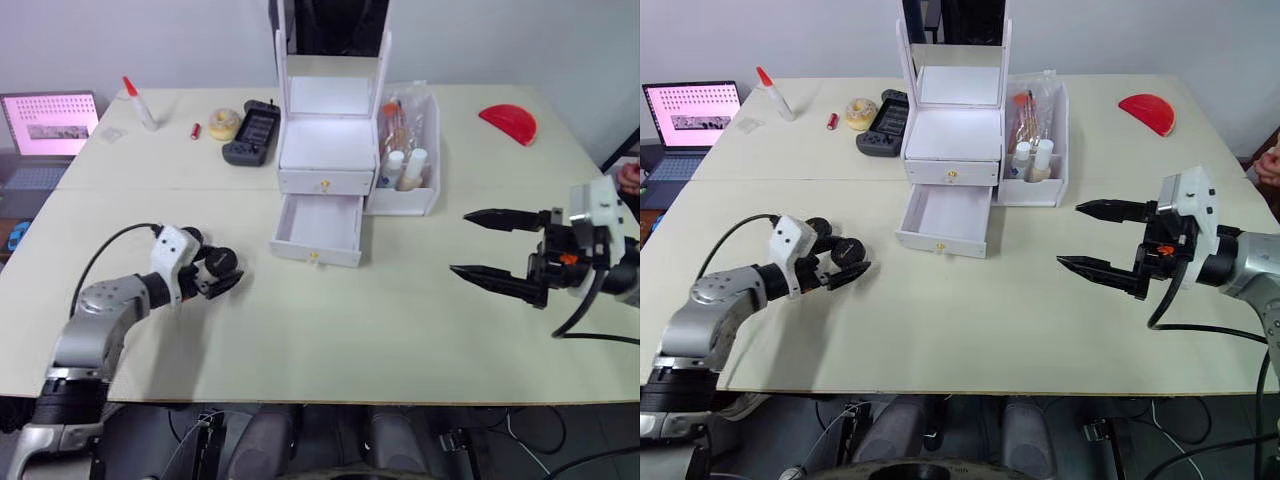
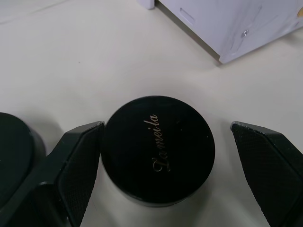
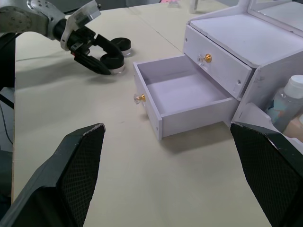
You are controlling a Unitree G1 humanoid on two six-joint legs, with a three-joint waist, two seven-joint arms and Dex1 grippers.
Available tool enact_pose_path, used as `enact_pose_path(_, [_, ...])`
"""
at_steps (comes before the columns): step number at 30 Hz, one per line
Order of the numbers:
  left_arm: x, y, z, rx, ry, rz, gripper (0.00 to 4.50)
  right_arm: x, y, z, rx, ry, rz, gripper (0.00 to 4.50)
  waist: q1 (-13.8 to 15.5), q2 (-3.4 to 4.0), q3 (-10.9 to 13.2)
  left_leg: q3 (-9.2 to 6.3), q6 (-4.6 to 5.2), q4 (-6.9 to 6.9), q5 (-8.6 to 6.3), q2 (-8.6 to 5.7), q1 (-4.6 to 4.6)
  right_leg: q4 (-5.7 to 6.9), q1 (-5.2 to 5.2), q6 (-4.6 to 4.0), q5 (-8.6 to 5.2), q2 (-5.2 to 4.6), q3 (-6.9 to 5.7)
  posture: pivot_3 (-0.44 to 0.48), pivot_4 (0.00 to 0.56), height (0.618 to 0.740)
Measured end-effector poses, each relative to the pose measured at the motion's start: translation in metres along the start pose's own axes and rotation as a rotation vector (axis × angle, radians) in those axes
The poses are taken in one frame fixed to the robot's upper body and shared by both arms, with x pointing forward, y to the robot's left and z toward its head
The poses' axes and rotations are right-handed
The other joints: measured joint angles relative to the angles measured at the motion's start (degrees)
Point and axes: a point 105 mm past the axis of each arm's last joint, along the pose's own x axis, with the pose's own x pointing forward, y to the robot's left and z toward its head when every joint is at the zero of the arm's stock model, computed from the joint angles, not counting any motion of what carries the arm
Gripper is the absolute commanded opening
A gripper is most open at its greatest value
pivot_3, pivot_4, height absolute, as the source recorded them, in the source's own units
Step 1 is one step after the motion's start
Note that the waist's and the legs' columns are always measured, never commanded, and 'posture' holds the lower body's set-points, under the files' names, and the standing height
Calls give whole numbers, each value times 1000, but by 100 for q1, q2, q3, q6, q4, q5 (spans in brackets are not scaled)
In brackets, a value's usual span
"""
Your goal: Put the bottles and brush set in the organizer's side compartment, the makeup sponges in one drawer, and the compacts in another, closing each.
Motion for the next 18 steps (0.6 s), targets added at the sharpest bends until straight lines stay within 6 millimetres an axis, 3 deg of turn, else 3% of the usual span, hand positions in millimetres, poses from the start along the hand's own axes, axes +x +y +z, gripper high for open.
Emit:
enact_pose_path(9, [9, 9, -1, 14, 19, 9, 4463, 0, 3, 5, 0, -3, -18, 4500, 4, 0, 0, 0, 0, 4, 1, -1, 0, 3, 2, 1, 1, 0, 0, 0, 150, 738])
enact_pose_path(11, [10, 8, -1, 10, 15, 4, 3920, 1, 3, 4, 2, -1, -23, 4500, 3, 0, 0, 0, 0, 4, 1, -1, 0, 3, 2, 2, 1, 0, 0, 0, 150, 738])
enact_pose_path(14, [10, 7, -1, 6, 13, 0, 2659, 1, 2, 4, 3, -1, -29, 4500, 4, 0, 0, 0, 1, 4, 1, -1, 0, 3, 2, 2, 1, 0, 0, 0, 150, 738])
enact_pose_path(18, [10, 4, 0, 4, 13, -16, 2684, 1, 2, 5, 3, -1, -34, 4500, 4, 0, 0, 0, 1, 5, 1, -1, 0, 3, 3, 2, 1, 0, -1, 0, 150, 738])
